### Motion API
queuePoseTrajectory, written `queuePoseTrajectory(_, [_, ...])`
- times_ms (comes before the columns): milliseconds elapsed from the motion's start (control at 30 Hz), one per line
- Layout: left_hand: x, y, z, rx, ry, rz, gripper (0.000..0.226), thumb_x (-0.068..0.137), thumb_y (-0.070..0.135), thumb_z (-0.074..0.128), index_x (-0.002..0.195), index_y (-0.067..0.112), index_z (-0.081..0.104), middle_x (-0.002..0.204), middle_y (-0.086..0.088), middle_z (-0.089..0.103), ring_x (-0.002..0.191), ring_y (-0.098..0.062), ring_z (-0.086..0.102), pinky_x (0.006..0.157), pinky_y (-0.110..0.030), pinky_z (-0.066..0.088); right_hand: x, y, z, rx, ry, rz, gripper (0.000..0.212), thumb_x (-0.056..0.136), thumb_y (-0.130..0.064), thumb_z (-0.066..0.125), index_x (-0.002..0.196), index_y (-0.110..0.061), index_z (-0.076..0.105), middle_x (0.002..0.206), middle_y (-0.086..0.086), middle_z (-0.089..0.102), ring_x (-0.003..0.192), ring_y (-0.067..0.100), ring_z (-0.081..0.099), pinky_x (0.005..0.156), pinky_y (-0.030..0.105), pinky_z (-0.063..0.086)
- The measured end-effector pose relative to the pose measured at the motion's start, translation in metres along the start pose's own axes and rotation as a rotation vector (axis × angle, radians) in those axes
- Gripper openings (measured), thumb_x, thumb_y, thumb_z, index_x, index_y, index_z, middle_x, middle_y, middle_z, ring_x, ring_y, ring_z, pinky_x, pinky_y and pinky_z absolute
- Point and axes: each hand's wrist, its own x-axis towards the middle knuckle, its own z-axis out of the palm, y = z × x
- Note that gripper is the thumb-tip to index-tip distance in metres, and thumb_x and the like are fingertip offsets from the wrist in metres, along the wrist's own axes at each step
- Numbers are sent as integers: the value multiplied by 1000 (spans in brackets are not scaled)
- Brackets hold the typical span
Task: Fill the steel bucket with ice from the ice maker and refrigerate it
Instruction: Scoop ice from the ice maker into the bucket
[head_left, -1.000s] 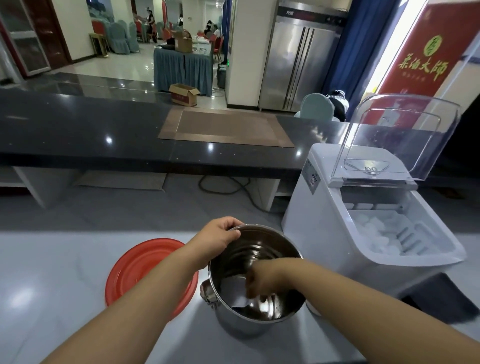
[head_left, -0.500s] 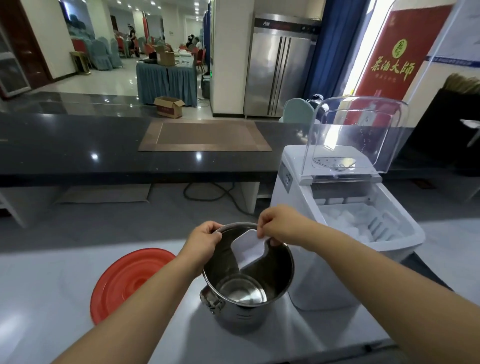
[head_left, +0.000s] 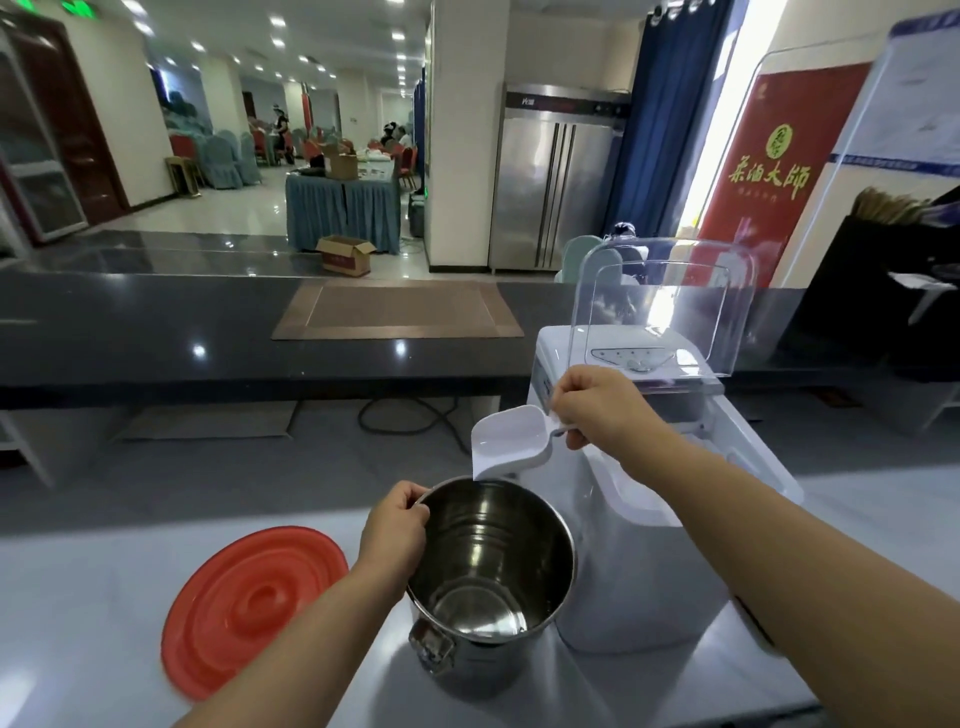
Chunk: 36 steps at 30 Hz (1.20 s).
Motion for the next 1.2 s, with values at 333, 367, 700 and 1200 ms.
queuePoseTrajectory(333, [-15,-5,12,31,137,1,22,82,0,42,80,17,56,82,-7,63,78,-27,56,72,-38,46,5,12,-29,178,78,41,21,80,6,54,66,-7,59,64,9,56,51,17,58,52,27,56])
queuePoseTrajectory(367, [-16,-5,14,32,143,3,22,82,1,42,80,18,56,81,-6,62,77,-27,56,70,-37,45,6,14,-34,182,84,30,21,80,7,54,66,-8,60,66,8,57,54,17,59,59,30,58])
queuePoseTrajectory(700, [-19,-1,22,-6,167,-70,22,81,0,42,83,15,57,85,-10,62,78,-27,55,72,-39,47,12,29,-69,184,131,16,33,77,12,46,58,-9,61,71,8,61,78,22,55,76,39,53])
queuePoseTrajectory(1200, [-6,64,79,273,160,314,24,88,23,60,111,17,61,110,1,60,104,-15,54,87,-29,42,14,104,-147,-193,257,15,11,70,-7,67,65,-16,62,69,1,66,66,18,61,62,29,50])
